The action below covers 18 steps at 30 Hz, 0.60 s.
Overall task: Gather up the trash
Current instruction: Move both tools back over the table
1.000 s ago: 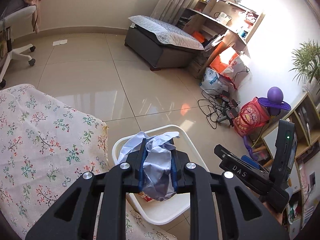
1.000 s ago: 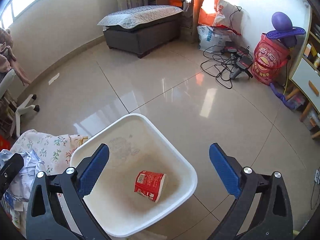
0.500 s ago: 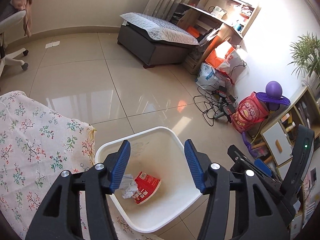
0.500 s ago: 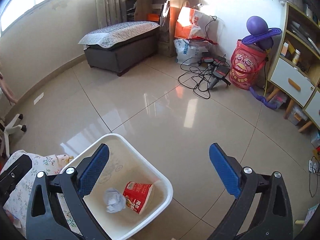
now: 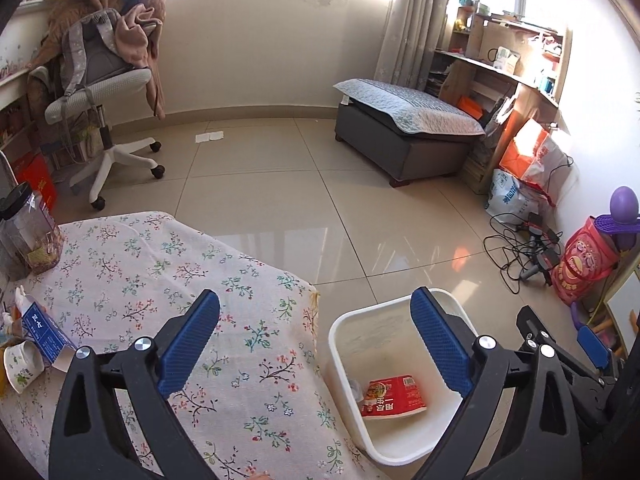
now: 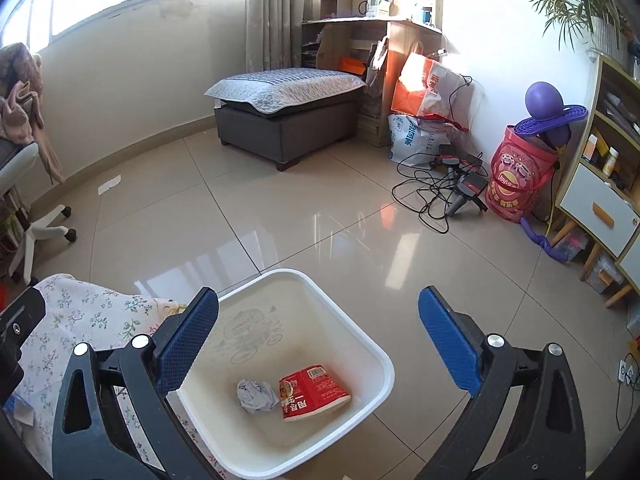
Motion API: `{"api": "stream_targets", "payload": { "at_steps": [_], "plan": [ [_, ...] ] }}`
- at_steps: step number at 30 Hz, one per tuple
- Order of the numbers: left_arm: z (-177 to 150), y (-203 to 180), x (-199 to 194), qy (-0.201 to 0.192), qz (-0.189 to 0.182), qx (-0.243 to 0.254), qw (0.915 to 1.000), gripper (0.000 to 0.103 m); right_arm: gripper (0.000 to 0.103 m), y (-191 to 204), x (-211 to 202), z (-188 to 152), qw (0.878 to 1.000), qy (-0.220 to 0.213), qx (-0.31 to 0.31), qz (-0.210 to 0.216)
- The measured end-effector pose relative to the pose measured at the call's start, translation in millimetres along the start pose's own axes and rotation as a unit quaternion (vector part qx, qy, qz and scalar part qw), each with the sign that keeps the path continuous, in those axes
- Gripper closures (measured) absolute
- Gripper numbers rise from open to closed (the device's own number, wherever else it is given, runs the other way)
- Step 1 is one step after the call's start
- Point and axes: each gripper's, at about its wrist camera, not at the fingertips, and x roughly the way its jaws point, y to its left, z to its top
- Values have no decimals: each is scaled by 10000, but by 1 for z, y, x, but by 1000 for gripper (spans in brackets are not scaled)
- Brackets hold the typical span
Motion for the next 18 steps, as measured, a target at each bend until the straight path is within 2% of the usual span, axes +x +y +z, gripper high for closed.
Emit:
{"api": "stream_targets", "payload": {
  "at_steps": [6,18],
  "plan": [
    [-8,38,-20,-97,548,-175,9983,8,7,26,-30,-5,9986,-358,-94,374],
    [-33,121,-54,-100,1147,-734,9906,8,7,97,-77,-27,9886,-667,-887,1017]
  ]
}}
